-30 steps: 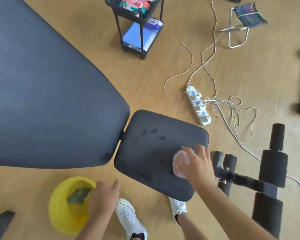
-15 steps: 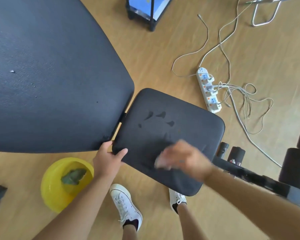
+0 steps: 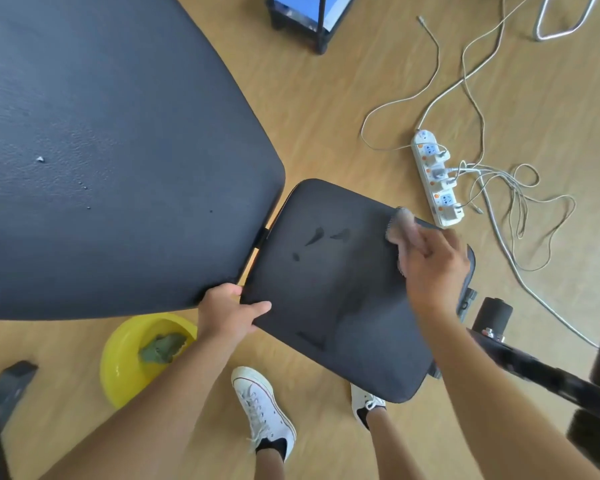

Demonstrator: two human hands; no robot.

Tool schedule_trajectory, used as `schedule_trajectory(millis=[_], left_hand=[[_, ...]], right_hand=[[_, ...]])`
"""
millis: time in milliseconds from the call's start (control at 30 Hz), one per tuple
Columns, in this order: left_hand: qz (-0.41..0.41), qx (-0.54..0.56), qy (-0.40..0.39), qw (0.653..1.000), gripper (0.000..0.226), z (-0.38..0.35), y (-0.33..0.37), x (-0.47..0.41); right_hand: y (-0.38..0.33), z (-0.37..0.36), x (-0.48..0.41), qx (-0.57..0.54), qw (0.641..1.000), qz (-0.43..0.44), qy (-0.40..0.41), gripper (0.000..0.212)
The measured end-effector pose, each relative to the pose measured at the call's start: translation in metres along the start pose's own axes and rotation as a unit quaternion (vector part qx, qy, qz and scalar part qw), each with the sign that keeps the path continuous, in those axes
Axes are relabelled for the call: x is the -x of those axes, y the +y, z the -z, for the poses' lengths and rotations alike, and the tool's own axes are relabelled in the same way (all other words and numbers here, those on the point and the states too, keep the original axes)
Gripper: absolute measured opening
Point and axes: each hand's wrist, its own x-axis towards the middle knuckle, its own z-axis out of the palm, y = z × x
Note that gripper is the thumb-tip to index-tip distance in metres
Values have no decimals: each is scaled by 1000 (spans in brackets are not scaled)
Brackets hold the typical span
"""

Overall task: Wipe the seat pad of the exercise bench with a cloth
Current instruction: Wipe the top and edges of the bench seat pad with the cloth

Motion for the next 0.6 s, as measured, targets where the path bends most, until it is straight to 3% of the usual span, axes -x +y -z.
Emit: schedule_trajectory(millis=[67,100,133,167,200,233,267,300,333,367,400,433,467,500,567,600], left_hand=[[10,4,-13,1000,80,5,4,1],[12,6,-20,1000,80,6,5,1],[13,5,-24,1000,79,7,6,1],[13,2,-26,1000,79,8,6,1],[12,1,-29,1000,78,8,7,2],[14,4,-29,999,78,7,8,2],[18,9,-28,999,77,6,9,2],[23,12,-28,999,77,5,10,1],[29,16,-26,999,76,5,10,1],[36,22,-21,999,75,5,10,1],[42,26,-20,999,74,5,10,1],[45,27,-18,998,74,5,10,2],[47,29,-17,998,72,5,11,3],[48,32,-17,998,70,5,11,4],[48,31,-13,998,71,5,12,1],[52,34,-17,998,73,5,12,1]], right_hand=[[-22,-14,42,10,1000,4,-4,22],[-29,-21,71,40,988,125,-79,9],[-33,-23,89,75,937,297,-169,5],[-30,-21,96,86,857,432,-268,10],[-23,-12,82,89,786,508,-342,21],[-16,-3,58,71,770,507,-380,37],[-8,5,31,42,816,420,-396,49],[-2,11,3,46,891,310,-329,50],[-1,12,-18,52,956,193,-215,44],[-3,10,-27,45,991,97,-78,40],[-13,-3,-22,44,998,36,7,36],[-28,-18,-3,37,999,15,21,27],[-46,-33,25,30,997,68,-15,13],[-58,-44,58,26,974,193,-120,6],[-54,-45,105,41,821,481,-306,11],[-41,-38,99,43,752,543,-373,19]])
